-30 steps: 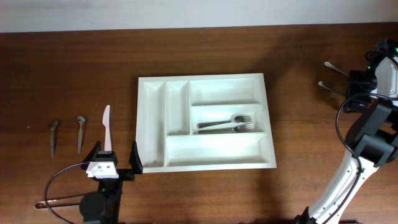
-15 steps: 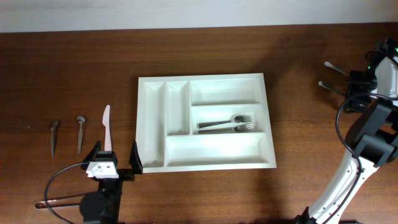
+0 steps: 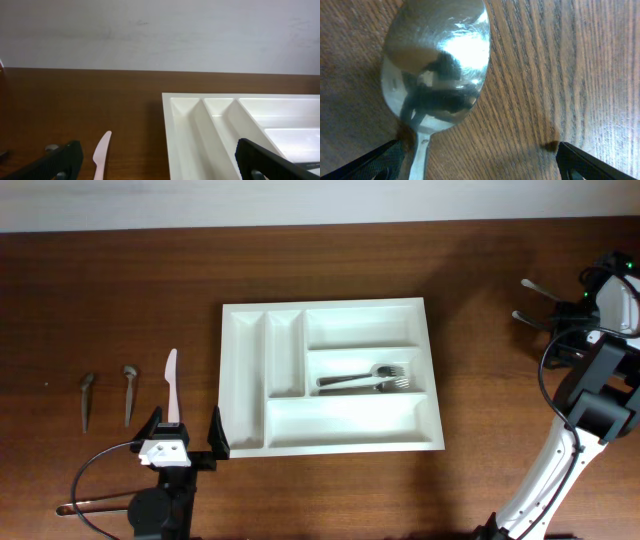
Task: Pack container
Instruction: 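Lower the right gripper onto a silver spoon and grasp it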
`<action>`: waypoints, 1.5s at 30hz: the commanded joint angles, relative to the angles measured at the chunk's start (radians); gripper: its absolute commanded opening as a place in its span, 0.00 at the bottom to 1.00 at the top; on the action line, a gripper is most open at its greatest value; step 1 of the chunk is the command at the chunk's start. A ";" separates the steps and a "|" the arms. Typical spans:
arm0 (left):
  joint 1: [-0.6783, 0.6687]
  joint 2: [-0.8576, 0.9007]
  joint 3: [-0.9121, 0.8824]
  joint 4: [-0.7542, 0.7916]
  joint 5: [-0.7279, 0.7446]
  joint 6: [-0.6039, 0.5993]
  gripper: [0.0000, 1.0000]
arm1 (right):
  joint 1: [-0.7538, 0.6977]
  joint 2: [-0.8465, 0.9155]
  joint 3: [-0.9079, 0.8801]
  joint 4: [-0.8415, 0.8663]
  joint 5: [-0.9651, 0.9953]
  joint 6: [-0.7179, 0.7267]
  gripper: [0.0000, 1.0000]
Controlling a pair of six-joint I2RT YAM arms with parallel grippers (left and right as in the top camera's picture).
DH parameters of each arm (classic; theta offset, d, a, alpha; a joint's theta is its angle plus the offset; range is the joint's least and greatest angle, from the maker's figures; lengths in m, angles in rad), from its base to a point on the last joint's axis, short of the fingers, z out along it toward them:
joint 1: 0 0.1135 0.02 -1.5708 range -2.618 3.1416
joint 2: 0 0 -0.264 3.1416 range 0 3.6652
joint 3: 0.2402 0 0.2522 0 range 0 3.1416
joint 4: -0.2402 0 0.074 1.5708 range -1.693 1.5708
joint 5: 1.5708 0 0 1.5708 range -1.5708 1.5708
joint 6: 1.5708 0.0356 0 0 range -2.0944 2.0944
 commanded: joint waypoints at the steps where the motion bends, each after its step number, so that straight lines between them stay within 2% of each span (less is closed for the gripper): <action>1: 0.006 -0.008 -0.005 -0.004 -0.011 -0.006 0.99 | -0.002 0.028 0.010 0.001 0.003 0.005 0.99; 12: 0.006 -0.008 -0.005 -0.004 -0.011 -0.006 0.99 | -0.002 0.029 0.010 0.019 0.011 0.005 0.98; 15: 0.006 -0.008 -0.005 -0.004 -0.011 -0.006 0.99 | -0.002 0.029 0.010 0.031 0.010 0.005 0.84; 21: 0.006 -0.008 -0.005 -0.004 -0.011 -0.006 0.99 | -0.002 0.030 0.010 0.037 0.011 0.005 0.43; 29: 0.006 -0.008 -0.005 -0.004 -0.011 -0.006 0.99 | -0.002 0.030 0.010 0.044 0.010 0.005 0.10; 32: 0.006 -0.008 -0.005 -0.004 -0.011 -0.006 0.99 | -0.002 0.030 0.010 0.044 0.006 0.005 0.04; 39: 0.006 -0.008 -0.005 -0.004 -0.011 -0.006 0.99 | 0.000 0.028 0.037 0.043 -0.079 -0.049 0.04; 45: 0.006 -0.008 -0.005 -0.004 -0.011 -0.006 0.99 | 0.025 0.024 0.152 -0.005 -0.162 -0.057 0.04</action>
